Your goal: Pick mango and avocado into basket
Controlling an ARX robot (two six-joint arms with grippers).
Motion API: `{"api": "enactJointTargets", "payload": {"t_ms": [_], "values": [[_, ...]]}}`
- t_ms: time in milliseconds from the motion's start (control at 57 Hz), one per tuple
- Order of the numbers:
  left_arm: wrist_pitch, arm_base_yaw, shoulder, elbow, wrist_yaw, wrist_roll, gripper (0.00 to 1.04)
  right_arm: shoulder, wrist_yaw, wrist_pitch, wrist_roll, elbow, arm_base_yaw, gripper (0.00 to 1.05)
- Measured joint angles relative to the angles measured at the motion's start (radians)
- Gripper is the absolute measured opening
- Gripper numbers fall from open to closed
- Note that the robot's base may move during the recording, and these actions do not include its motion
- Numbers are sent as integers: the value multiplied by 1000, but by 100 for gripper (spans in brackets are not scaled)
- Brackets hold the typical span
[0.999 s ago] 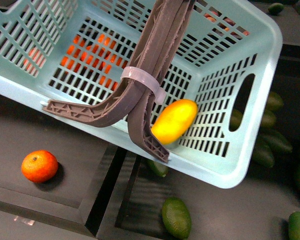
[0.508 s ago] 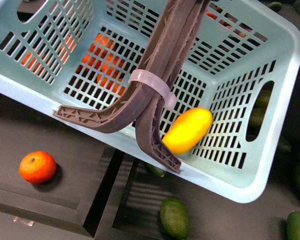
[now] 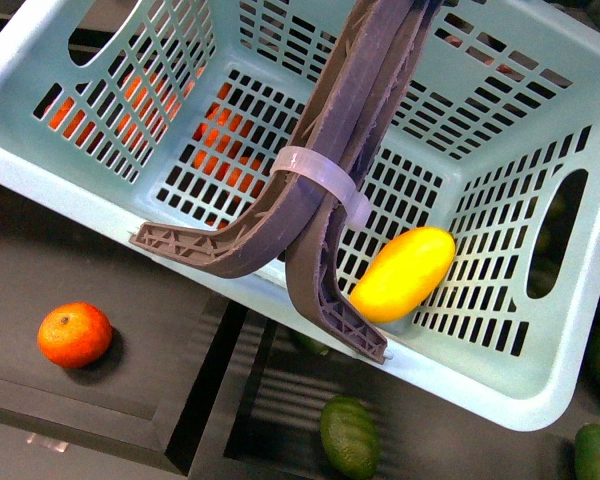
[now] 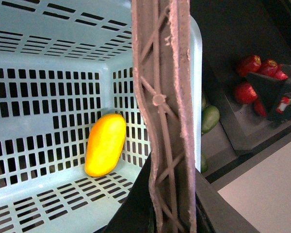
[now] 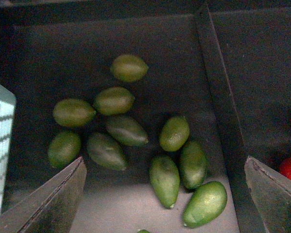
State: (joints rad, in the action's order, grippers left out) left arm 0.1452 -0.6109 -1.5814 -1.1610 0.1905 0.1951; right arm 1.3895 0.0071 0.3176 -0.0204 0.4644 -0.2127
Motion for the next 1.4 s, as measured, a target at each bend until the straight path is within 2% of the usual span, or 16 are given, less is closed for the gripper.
{"api": "enactJointTargets", "payload": {"t_ms": [193, 543, 999, 1402], "values": [[0, 2, 0, 0, -7, 0, 9, 246, -46, 108, 96, 36, -22, 97], [0, 2, 0, 0, -7, 0, 9, 684, -66, 325, 217, 152, -74, 97], [0, 2, 0, 0, -9, 0, 9, 1027, -76, 414, 222, 316, -56, 97], [0, 2, 0, 0, -6, 0, 9, 1159, -39, 431, 148, 420, -36, 97]]}}
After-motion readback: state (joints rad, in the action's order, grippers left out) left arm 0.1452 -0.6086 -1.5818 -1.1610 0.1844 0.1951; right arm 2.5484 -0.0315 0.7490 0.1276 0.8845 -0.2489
